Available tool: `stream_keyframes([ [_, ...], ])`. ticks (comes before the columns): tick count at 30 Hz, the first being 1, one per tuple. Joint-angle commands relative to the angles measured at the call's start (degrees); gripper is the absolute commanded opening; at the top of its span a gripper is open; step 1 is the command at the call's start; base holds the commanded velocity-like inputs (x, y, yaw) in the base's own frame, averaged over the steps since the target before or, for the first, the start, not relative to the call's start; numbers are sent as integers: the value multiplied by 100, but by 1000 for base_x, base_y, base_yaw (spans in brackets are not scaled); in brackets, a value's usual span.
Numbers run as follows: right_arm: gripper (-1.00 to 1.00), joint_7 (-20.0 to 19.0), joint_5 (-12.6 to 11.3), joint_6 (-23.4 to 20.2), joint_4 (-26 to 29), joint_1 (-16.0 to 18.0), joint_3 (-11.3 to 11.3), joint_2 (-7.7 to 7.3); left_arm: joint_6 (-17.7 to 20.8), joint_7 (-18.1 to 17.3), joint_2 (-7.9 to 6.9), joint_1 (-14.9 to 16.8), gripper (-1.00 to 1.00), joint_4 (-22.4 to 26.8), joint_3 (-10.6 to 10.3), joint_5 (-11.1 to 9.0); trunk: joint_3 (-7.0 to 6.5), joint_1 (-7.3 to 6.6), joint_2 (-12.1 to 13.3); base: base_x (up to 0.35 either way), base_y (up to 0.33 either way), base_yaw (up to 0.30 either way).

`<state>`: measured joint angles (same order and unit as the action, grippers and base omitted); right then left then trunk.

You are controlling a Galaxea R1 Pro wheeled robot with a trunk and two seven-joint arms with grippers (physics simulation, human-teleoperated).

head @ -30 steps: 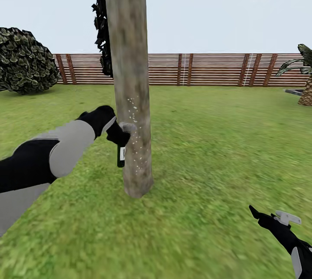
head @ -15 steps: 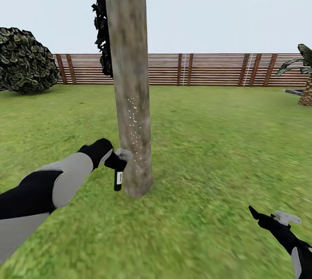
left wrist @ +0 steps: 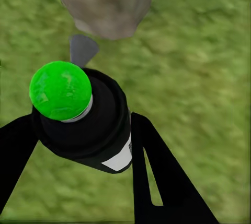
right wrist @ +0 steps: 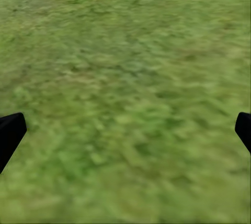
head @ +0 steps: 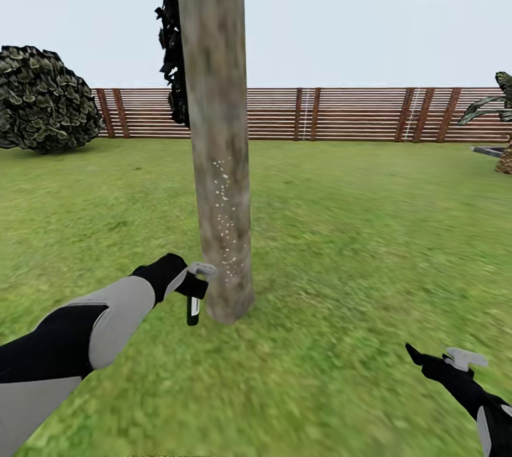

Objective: In the garden, pick up the pesticide atomizer on the floor and spray pesticide onto both trees until each tree trunk is fully covered.

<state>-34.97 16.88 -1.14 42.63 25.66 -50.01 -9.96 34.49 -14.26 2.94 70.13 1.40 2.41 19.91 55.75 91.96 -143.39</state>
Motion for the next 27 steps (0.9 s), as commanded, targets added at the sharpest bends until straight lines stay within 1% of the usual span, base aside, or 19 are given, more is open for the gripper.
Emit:
stream_keyframes([
  [1, 100, -1, 0, 0, 0, 0, 1, 2, -2, 2, 1, -10, -100, 2, -4, -17, 0, 0, 0, 0, 0, 258],
  [6, 100, 4, 0, 0, -1, 0, 0, 3, -3, 2, 13, -16, -100, 9, -4, -39, 0, 0, 0, 0, -49, 279],
  [9, 100, 7, 0, 0, -8, 0, 0, 3, -3, 2, 13, -16, -100, 9, -4, -40, 0, 0, 0, 0, -290, 162],
  [15, 100, 7, 0, 0, -9, 0, 1, 10, -3, 2, 14, -16, -100, 9, -4, -47, 0, 0, 0, 0, -321, 46],
  [27, 100, 7, 0, 0, -9, 0, 0, 12, -3, 2, 14, -16, -100, 9, -4, -57, 0, 0, 0, 0, -324, 277],
])
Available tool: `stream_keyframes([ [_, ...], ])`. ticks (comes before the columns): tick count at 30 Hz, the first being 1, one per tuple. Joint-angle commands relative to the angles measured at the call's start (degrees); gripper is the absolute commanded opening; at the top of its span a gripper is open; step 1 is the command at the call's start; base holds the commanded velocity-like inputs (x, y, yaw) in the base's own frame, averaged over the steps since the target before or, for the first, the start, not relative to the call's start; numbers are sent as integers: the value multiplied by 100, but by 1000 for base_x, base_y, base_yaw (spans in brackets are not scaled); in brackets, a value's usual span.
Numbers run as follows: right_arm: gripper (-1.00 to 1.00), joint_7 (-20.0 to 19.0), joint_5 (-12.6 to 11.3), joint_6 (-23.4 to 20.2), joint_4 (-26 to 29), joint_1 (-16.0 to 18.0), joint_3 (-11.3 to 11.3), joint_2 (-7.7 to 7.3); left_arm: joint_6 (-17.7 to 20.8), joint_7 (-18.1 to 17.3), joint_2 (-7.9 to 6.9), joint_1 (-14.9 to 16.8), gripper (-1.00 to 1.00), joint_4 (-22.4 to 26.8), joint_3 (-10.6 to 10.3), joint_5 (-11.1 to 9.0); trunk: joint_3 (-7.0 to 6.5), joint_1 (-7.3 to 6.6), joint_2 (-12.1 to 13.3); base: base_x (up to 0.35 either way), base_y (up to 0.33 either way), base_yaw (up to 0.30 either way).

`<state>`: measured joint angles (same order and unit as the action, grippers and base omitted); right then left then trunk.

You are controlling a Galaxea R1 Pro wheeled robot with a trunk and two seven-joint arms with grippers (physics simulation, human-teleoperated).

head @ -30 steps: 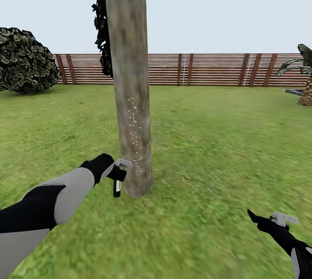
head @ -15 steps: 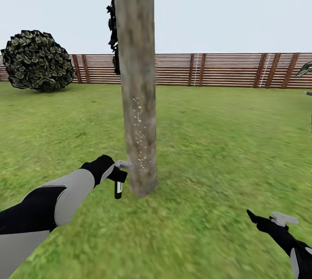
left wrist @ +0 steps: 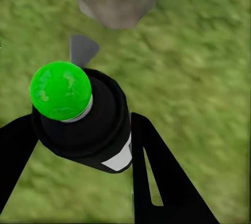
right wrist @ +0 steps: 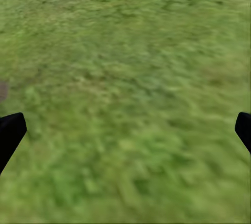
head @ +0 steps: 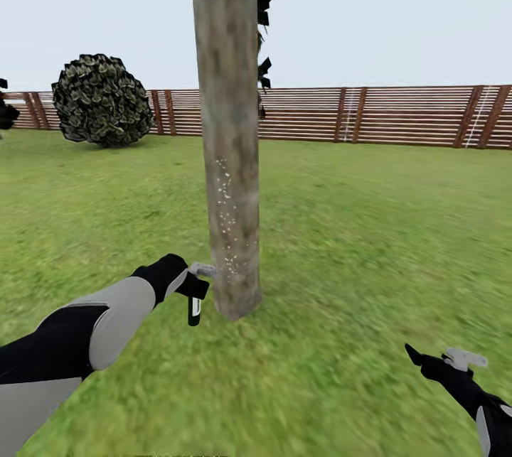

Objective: In the garden, pick up the pesticide atomizer on the floor and spray pesticide onto both trees until each tree trunk is fully covered.

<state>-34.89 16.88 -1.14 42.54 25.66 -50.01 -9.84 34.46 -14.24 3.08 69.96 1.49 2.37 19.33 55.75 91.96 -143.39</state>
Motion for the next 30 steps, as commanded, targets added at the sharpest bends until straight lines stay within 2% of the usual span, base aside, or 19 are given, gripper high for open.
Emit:
stream_keyframes([
  [1, 100, 0, 0, 0, 0, 0, 0, 0, 0, 1, 0, 0, -100, 0, 0, 0, 0, 0, 0, 0, -324, 286],
  [15, 100, 0, 0, 0, 0, 0, 0, 0, -27, 2, 0, 0, -100, -1, 0, -6, 0, 0, 0, 0, -324, 275],
  [30, 100, 0, 0, 0, 0, 0, 0, 0, -27, 1, 0, -35, -100, -2, 5, -9, 0, 0, 0, 0, -324, 45],
])
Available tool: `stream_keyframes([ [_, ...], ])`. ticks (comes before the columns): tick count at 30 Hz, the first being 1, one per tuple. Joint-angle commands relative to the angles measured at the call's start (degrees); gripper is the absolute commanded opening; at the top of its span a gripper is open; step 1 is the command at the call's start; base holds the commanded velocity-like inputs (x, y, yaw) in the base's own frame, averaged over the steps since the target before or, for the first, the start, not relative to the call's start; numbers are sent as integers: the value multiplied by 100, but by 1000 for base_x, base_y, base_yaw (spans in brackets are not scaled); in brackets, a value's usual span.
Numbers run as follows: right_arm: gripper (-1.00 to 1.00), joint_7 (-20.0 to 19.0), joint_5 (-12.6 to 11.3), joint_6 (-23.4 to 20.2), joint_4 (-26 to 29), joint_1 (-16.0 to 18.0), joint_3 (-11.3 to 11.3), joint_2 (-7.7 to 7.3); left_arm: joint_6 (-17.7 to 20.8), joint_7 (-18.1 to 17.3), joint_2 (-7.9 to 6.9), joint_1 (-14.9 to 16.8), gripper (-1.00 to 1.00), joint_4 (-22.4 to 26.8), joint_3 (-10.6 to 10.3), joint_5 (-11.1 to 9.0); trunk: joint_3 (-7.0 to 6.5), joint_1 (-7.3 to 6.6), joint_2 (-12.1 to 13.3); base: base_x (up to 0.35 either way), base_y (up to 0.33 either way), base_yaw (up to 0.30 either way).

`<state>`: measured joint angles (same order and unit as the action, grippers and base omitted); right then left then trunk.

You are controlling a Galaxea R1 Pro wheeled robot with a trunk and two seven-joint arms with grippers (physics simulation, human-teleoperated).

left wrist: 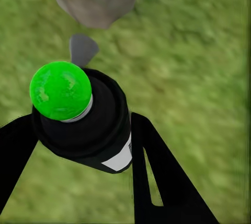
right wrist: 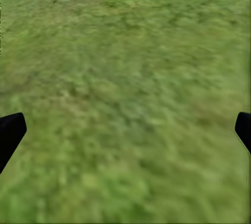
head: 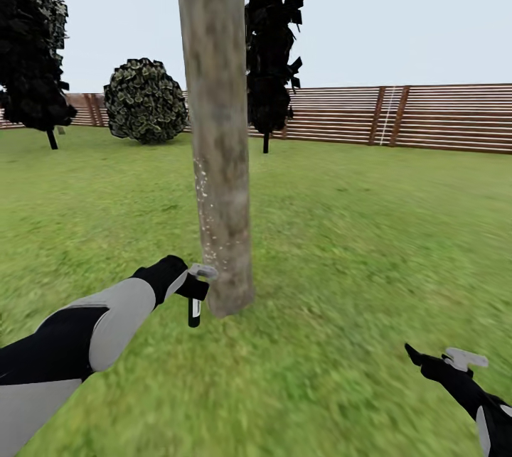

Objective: In the garden, pick up the pesticide atomizer on the floor and spray pesticide onto both trees until each tree trunk is fully covered.

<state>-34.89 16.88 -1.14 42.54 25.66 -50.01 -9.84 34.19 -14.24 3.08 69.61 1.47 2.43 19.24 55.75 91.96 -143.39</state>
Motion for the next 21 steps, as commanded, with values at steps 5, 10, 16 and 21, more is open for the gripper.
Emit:
stream_keyframes([
  [5, 100, 0, 0, 0, 0, 0, 2, 0, 0, 4, -3, 0, -100, -2, 3, 1, 0, 0, 0, 0, -324, 243],
  [10, 100, 0, 0, 0, 0, 0, 0, 0, 0, 3, -8, -1, -100, 2, 2, 1, 0, 0, 0, 0, -324, 259],
  [16, 100, 0, 0, 0, 0, 0, 0, 0, 0, 5, -9, -1, -100, 2, 3, 1, 0, 0, 0, 0, -324, 260],
  [21, 100, 0, 0, 0, 0, 0, 0, 0, 0, 4, -14, -4, -100, 2, 3, 1, 0, 0, 0, 0, -324, 260],
])
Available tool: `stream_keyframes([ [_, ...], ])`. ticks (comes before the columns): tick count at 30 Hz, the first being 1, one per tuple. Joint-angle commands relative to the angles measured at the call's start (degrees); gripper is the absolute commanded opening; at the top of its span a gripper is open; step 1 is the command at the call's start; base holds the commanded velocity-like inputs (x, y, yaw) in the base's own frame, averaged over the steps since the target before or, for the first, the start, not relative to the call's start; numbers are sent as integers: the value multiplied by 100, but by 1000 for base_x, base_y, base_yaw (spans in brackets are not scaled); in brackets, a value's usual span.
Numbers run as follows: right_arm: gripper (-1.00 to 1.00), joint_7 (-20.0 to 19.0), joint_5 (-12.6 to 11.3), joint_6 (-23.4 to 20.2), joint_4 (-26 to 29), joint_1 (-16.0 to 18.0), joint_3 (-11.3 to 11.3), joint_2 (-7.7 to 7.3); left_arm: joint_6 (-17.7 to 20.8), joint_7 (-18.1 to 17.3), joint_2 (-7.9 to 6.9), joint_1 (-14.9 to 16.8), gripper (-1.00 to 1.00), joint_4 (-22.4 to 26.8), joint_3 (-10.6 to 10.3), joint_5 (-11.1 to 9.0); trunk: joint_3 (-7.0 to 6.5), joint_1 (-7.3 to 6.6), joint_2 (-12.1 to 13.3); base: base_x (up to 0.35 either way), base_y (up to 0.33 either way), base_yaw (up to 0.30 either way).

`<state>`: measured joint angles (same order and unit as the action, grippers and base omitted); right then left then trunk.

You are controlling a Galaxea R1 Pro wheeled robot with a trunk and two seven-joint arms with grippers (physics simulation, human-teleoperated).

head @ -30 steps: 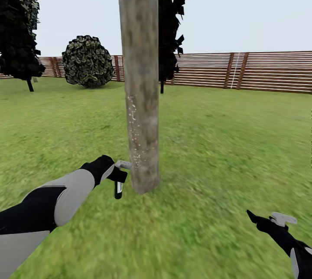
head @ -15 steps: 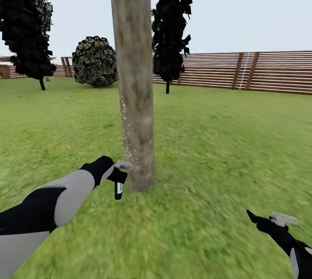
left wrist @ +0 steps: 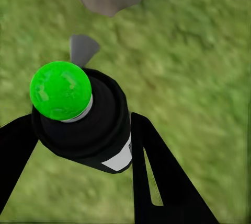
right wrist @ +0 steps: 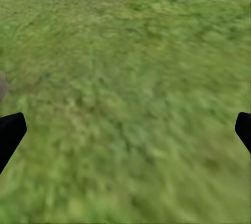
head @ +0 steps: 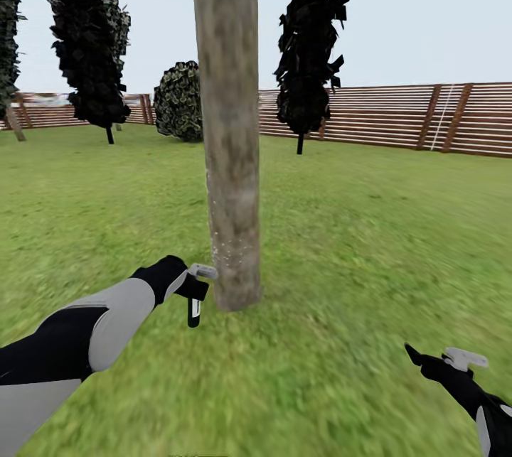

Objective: In the garden, pick up the pesticide atomizer on the floor and spray pesticide onto both trees until each tree trunk is fully covered.

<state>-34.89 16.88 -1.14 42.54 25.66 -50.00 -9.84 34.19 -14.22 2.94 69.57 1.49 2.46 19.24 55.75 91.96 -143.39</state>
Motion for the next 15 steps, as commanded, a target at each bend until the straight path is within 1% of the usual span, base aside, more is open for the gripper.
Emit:
stream_keyframes([
  [1, 100, 0, 0, 0, 0, 0, 0, 0, 0, 2, -1, 1, -100, 0, 0, 0, 0, 0, 0, 0, -324, 260],
  [8, 100, 1, 0, 0, 0, 0, 1, 0, 0, 3, -2, 0, -100, 0, 0, 0, 0, 0, 0, 2, -324, 260],
  [15, 100, 0, 0, 0, 0, 0, 0, 0, 0, 5, 0, 1, -100, 0, 0, 0, 0, 0, 0, 69, -324, 260],
])
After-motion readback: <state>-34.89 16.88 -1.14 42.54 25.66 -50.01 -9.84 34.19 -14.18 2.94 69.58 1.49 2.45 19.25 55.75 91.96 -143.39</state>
